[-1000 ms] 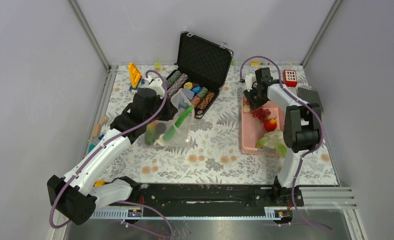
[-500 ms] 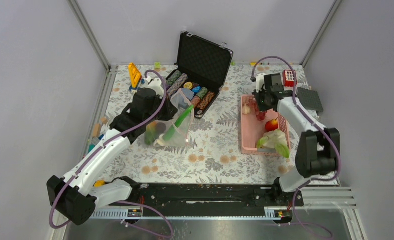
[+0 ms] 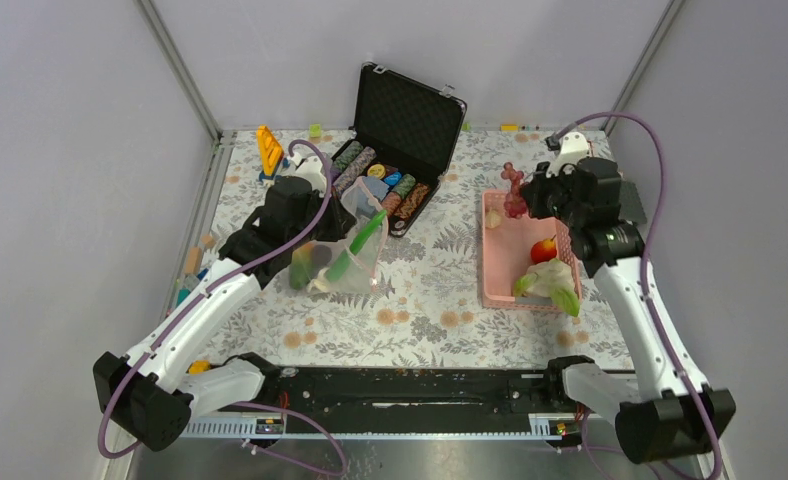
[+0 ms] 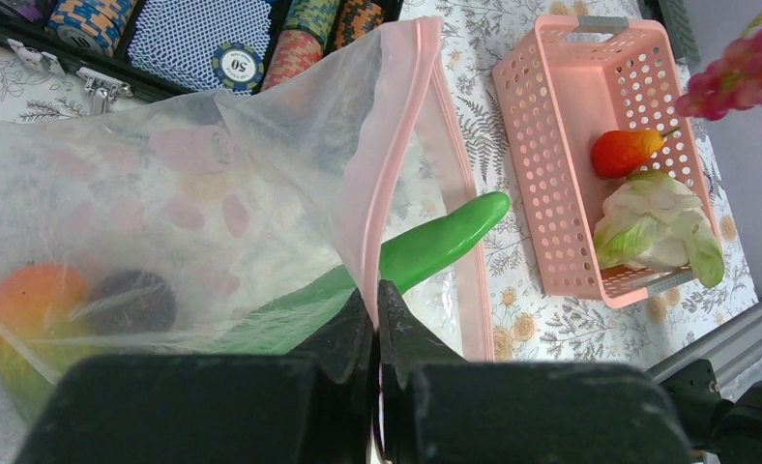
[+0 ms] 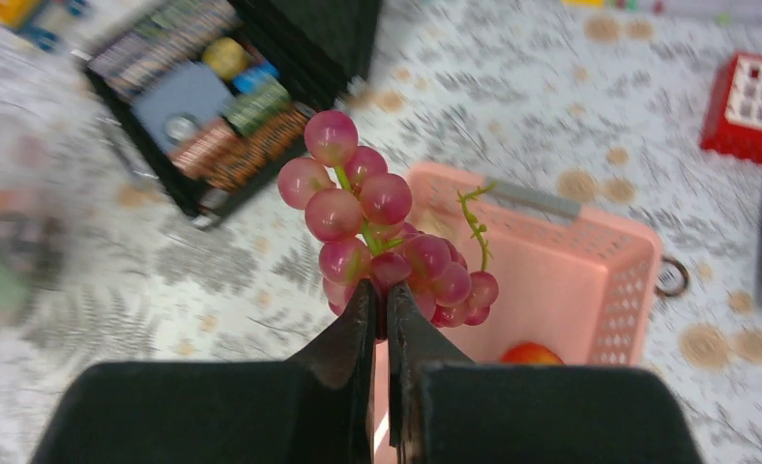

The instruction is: Place the food in the zip-top bag and seal the zipper

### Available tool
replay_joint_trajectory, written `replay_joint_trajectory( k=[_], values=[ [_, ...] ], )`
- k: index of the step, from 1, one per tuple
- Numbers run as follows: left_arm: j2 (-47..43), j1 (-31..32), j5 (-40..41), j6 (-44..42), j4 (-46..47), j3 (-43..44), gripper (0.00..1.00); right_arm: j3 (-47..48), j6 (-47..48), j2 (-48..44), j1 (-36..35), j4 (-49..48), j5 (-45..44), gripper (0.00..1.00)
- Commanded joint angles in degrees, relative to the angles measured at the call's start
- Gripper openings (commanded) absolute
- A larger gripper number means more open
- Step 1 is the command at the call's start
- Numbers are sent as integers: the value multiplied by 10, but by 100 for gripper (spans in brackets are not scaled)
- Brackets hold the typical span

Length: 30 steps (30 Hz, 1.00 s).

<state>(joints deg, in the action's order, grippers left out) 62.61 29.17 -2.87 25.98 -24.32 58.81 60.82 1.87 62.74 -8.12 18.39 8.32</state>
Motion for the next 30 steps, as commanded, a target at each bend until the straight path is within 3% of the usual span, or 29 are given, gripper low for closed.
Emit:
replay_joint_trajectory(
  k=[1, 6, 13, 17, 25, 30],
  values=[
    [-15, -2, -5, 8, 19, 16, 0, -2, -70, -68, -13, -76, 126, 0],
    [-15, -2, -10, 11, 18, 20, 0, 11, -145, -87, -64, -138, 256, 0],
    [-17, -2, -21, 12, 18, 24, 0, 44, -193, -9, -226, -243, 317, 0],
    [-19, -2, -23, 14, 17, 26, 0, 50, -235, 55, -280, -352, 294, 0],
    [-34, -2, -33, 26, 14, 31, 0, 28, -265, 133, -299, -433, 187, 0],
    [-38, -2, -52, 24, 16, 27, 0, 43, -310, 179, -306, -456, 180, 0]
  ],
)
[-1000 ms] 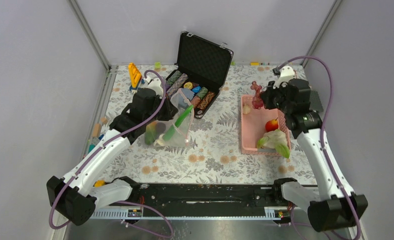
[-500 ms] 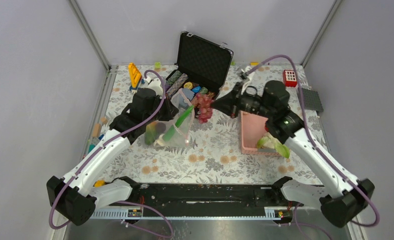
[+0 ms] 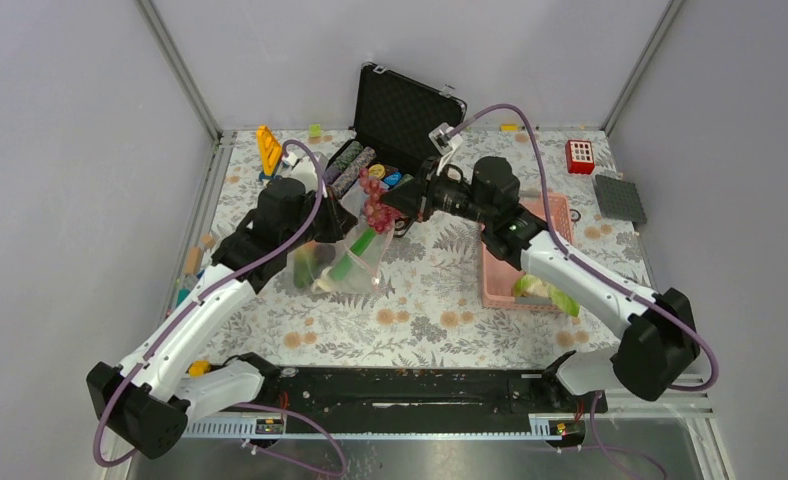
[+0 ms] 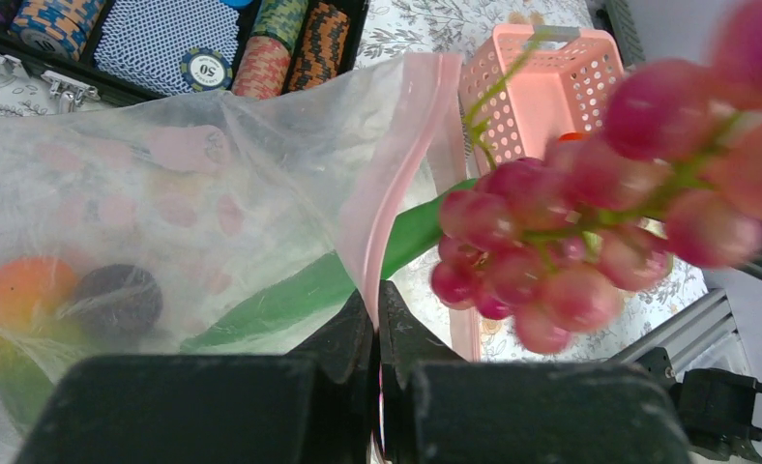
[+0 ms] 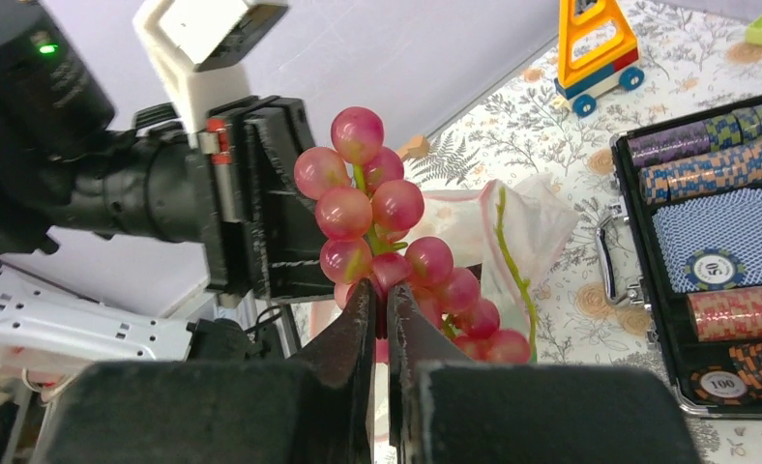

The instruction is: Place the food in the zip-top bag and seal the zipper

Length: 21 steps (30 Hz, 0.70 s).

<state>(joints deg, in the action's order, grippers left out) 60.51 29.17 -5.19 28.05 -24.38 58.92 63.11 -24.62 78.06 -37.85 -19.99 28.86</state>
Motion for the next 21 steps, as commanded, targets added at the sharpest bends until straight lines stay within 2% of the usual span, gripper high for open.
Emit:
replay_joint_trajectory(
  k=[1, 11, 15, 21],
  values=[
    [-16, -2, -30, 5, 17, 27, 0, 25, -52, 33, -13, -77, -20, 0],
    [-17, -2, -28, 18, 23, 27, 0, 34, -89, 53, -29, -102, -42, 0],
    [-19, -2, -13, 23, 22, 29, 0, 17, -61, 56, -31, -51, -57, 0],
    [-18, -2, -10, 30, 34, 33, 0, 7, 20, 54, -46, 97, -96, 0]
  ],
)
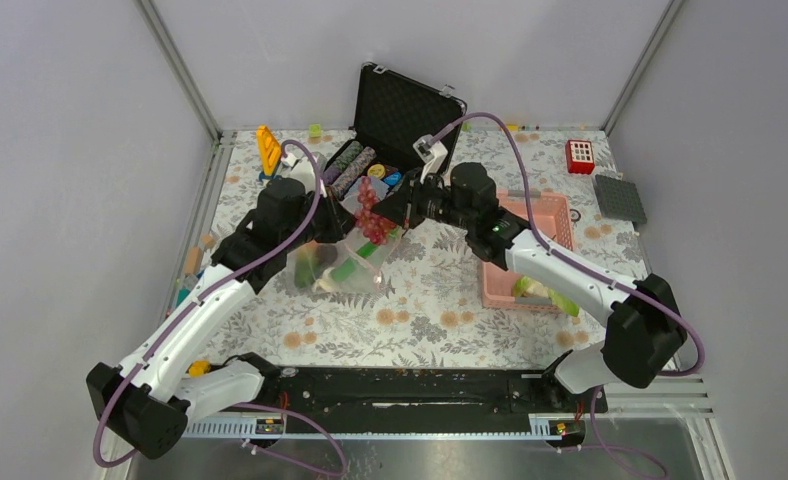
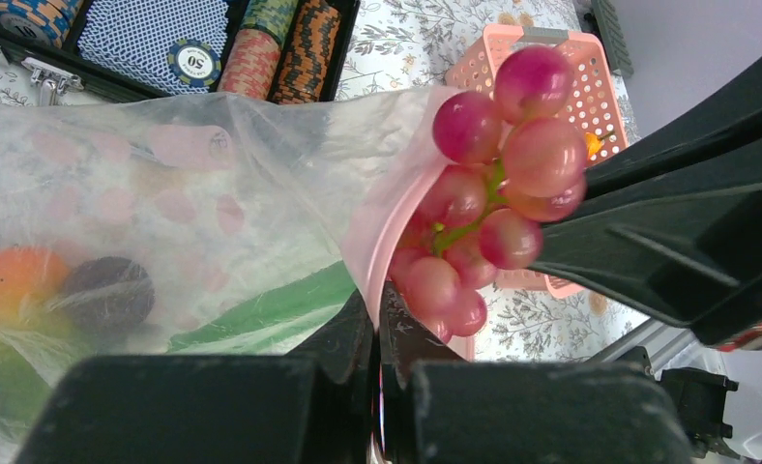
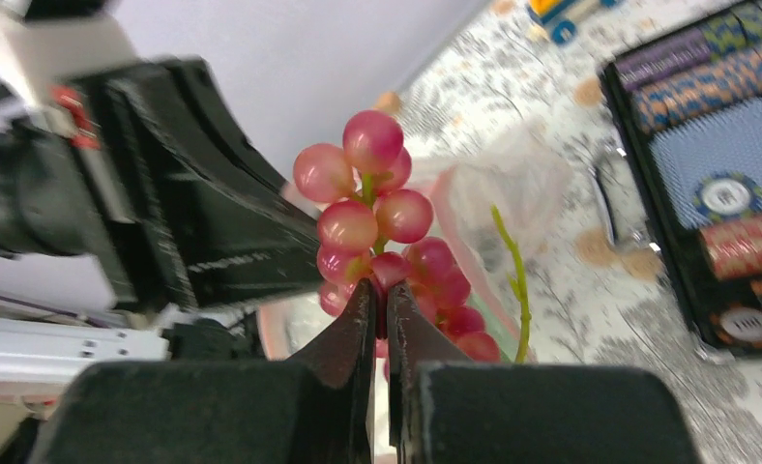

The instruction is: Place the food in the zip-top bag and seal the zipper

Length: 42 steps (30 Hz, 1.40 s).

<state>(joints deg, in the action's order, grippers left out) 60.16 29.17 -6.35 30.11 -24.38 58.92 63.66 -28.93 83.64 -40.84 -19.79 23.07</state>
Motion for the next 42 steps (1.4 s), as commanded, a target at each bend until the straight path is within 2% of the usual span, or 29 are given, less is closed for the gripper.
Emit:
replay_joint_trajectory(
  k=[1, 8, 13, 14, 16, 25, 27, 29, 31, 33, 38, 42],
  values=[
    [-15, -2, -2, 11, 39, 33, 0, 2, 73, -3, -20, 113, -51, 0],
    [-8, -2, -5, 17, 45, 39, 0, 46, 111, 15, -38, 202, -93, 1],
    [-3, -2, -15, 19, 47, 39, 0, 121, 123, 66, -54, 271, -119, 10],
    [-3, -2, -18, 19, 47, 39, 0, 137, 124, 76, -55, 284, -119, 13],
    [-1, -2, -19, 20, 47, 39, 0, 167, 128, 91, -58, 307, -114, 25],
    [9, -2, -19, 26, 54, 44, 0, 202, 147, 86, -59, 325, -91, 52],
    [14, -2, -18, 25, 52, 45, 0, 206, 155, 79, -59, 337, -93, 61],
    [15, -2, -12, 25, 51, 45, 0, 202, 158, 64, -59, 335, -104, 64],
    [17, -2, -5, 25, 51, 44, 0, 181, 157, 39, -59, 317, -114, 78],
    [21, -2, -2, 25, 49, 44, 0, 159, 157, 13, -59, 294, -120, 97],
    [21, -3, 34, 16, 24, 57, 0, 109, 170, -62, -58, 258, -160, 100],
    [-9, -2, 61, 2, 21, 64, 0, 67, 170, -125, -53, 262, -293, 100]
  ],
)
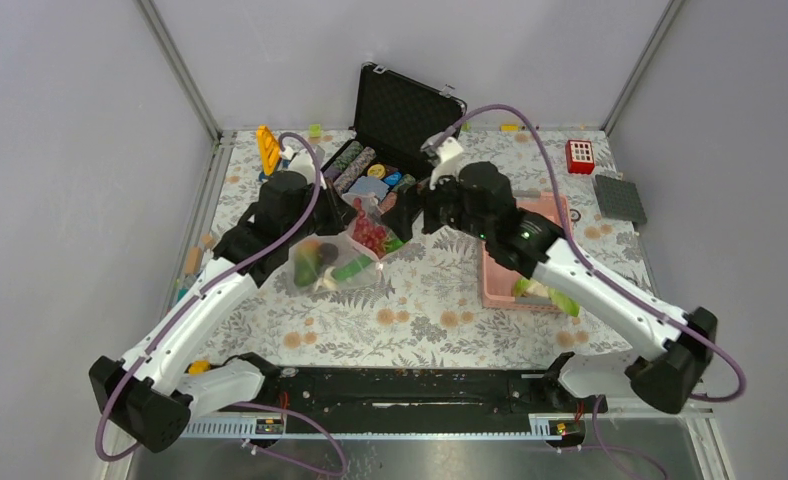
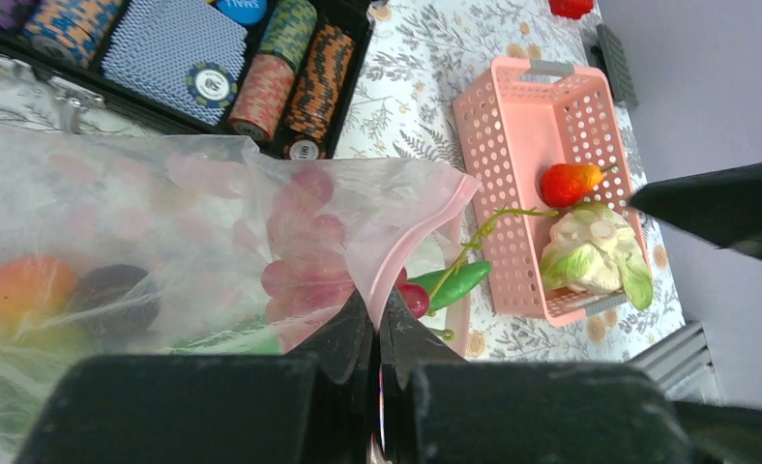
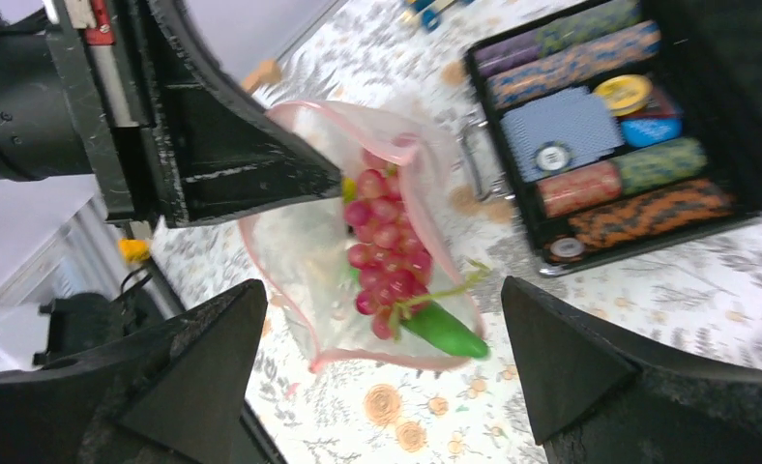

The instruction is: Place the food in the zip-top bag and seal the zipper

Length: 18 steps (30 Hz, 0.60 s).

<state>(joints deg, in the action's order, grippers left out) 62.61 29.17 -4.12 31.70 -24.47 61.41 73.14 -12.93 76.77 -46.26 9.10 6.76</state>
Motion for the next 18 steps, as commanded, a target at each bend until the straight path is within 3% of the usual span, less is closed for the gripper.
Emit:
replay_joint_trajectory(
  k=[1, 5, 9, 15, 18],
  values=[
    [-42, -2, 52, -16, 21, 43, 0, -37, 9, -69, 6, -21, -153, 100],
    [-61, -3, 61, -8, 21, 56, 0, -72, -28, -114, 54, 12, -234, 100],
    [-84, -3, 55, 3, 13, 63, 0, -99, -96, -128, 162, 67, -186, 100],
    [-123, -3, 172, 19, 9, 29, 0, -113, -145, -68, 276, 109, -167, 100],
    [-107, -3, 153, 17, -4, 33, 0, -107, -182, -12, 325, 110, -154, 100]
  ],
)
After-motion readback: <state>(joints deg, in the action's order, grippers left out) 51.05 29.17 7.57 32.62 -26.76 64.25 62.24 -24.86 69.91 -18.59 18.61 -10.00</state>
